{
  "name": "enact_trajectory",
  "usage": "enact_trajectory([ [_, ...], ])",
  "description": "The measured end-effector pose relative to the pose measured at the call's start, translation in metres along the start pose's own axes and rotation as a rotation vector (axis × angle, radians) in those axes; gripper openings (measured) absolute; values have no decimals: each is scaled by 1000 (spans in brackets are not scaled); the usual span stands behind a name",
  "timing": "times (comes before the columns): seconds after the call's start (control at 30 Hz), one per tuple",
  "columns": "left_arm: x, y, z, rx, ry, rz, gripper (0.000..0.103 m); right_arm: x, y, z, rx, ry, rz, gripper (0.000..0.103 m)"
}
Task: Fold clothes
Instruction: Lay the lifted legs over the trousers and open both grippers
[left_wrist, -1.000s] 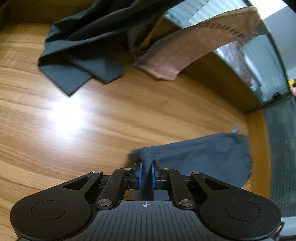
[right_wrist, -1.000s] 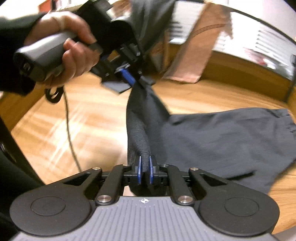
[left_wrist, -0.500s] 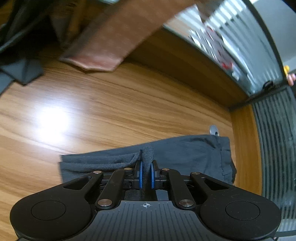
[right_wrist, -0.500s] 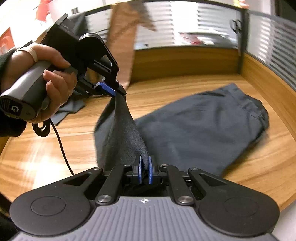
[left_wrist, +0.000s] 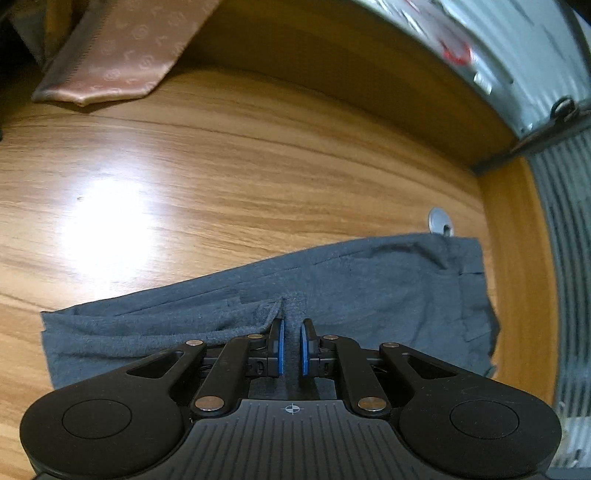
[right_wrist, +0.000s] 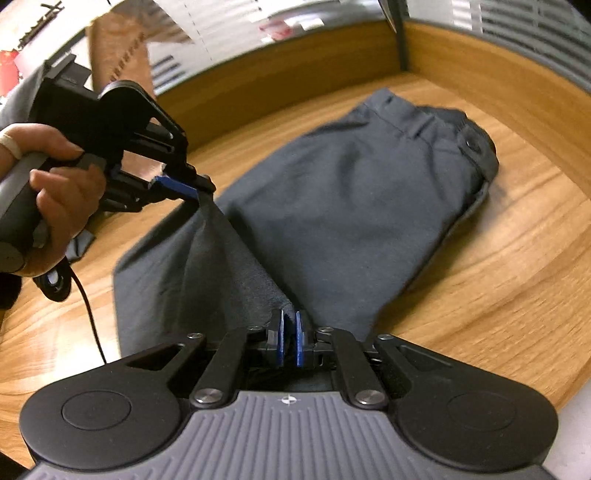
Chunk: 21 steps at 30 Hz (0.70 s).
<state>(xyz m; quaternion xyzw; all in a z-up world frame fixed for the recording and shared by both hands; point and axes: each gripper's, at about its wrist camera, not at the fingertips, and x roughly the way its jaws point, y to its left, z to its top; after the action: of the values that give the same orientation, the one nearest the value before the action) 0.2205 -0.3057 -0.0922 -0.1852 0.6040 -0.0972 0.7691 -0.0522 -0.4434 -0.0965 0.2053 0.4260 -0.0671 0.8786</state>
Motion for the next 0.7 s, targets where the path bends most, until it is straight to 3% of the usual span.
enact_trajectory([
  [0.13, 17, -7, 0, 39, 26, 6, 12, 9, -17, -1, 11, 26, -27, 2],
  [0.33, 18, -25, 12, 168, 74, -92, 13, 10, -24, 4, -4, 53, -55, 1],
  [0.47, 5, -27, 18, 277, 116, -137, 14, -3, -5, 10, -55, 23, -91, 8],
  [0.57, -3, -22, 21, 382, 149, -157, 23, -7, 15, 8, -62, 17, -75, 19],
  [0.63, -2, -17, 20, 473, 173, -146, 24, -4, 29, 5, -74, 25, -66, 25],
  [0.7, 2, -11, 16, 559, 188, -133, 24, 3, 41, 2, -93, 35, -58, 25],
])
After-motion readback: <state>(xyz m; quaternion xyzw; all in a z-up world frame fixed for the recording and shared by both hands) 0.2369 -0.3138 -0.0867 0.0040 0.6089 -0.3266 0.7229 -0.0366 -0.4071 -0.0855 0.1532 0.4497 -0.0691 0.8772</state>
